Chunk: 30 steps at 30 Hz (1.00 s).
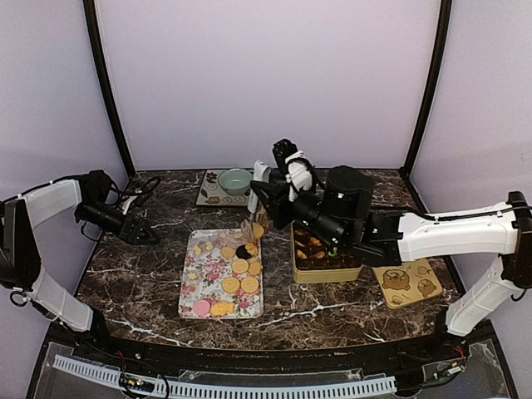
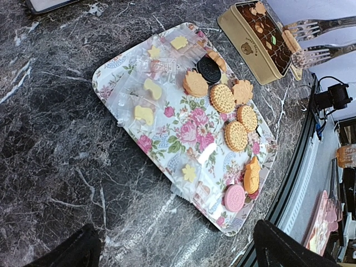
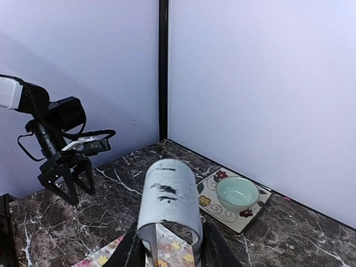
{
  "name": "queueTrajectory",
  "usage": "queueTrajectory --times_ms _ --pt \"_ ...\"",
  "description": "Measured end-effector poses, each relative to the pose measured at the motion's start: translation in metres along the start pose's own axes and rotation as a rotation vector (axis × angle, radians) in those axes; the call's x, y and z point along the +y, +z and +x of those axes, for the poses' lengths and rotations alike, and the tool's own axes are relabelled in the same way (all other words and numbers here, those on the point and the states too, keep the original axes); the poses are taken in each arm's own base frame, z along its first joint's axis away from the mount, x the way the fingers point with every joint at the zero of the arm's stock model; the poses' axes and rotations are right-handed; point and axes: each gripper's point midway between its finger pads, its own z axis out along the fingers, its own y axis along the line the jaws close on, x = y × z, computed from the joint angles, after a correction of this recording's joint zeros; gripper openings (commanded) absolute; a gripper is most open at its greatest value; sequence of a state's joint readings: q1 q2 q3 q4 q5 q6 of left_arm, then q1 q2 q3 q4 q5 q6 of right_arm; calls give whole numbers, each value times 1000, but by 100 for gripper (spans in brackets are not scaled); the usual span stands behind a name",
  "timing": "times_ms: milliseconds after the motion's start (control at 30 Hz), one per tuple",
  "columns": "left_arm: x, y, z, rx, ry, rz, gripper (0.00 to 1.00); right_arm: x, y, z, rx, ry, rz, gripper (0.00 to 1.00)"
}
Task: Pack the cookies
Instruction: Place the fake cookies in the packing box.
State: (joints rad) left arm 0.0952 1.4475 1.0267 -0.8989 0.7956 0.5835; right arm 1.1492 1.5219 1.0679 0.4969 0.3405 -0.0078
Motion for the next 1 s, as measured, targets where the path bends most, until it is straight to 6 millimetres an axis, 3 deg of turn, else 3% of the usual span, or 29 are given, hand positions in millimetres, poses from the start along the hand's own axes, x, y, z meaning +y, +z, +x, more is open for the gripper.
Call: queueTrajectory --times_ms 267,500,633,1000 --pt "-1 0 -1 -3 1 4 99 -100 -80 32 90 -16 261 24" --pt "-2 0 -1 -7 1 9 99 -143 -135 35 98 3 399 25" --pt "-2 0 -1 -8 0 11 98 -153 -145 42 118 5 436 25" --pt "-2 0 -1 -8 1 12 98 -170 -144 75 215 -23 488 28"
